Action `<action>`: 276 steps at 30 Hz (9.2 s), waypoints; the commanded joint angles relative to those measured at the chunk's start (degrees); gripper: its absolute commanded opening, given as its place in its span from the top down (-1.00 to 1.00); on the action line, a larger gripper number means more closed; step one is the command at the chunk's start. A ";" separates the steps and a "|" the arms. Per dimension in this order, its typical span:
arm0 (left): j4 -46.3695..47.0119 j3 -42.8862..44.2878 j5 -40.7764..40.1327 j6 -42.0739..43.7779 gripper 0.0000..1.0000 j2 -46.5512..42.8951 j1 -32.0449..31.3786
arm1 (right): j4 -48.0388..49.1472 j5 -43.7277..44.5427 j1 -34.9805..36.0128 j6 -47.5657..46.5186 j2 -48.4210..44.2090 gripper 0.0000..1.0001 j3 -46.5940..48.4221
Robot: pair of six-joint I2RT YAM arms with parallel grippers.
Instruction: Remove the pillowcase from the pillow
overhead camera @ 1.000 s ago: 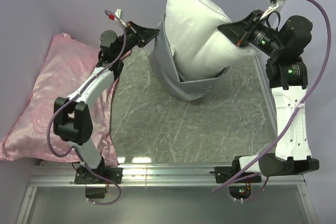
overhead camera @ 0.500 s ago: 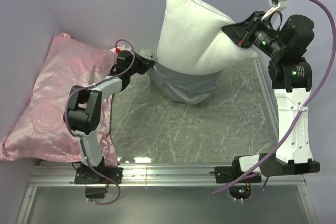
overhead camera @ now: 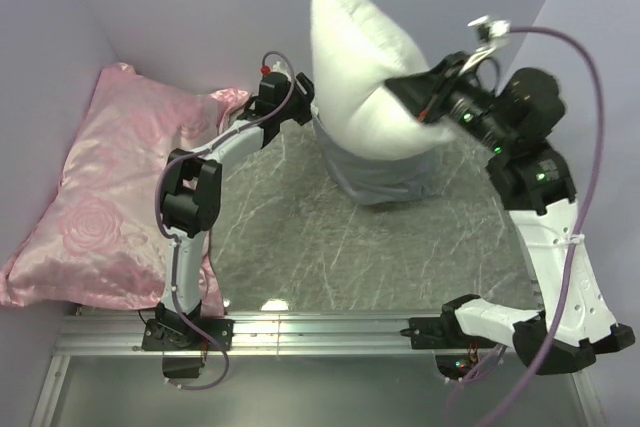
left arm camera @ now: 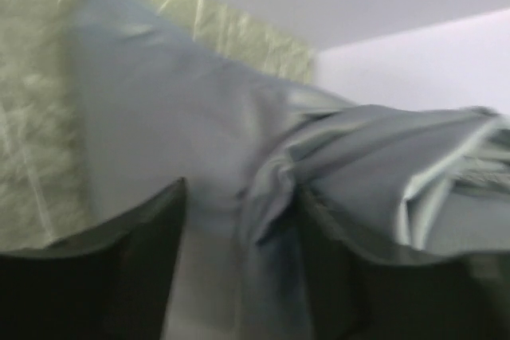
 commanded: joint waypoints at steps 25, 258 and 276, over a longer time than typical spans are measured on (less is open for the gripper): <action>-27.24 -41.03 -23.81 0.30 -0.84 -70.23 5.85 | 37.35 22.33 35.02 7.78 18.38 1.00 -35.85; -19.94 -43.52 13.91 6.98 0.99 -71.32 41.00 | 22.82 16.28 -13.93 6.98 -0.92 -0.43 -54.98; -17.13 -42.20 14.44 5.22 0.99 -68.59 40.65 | 50.68 18.37 -5.84 20.95 1.50 -0.52 -79.17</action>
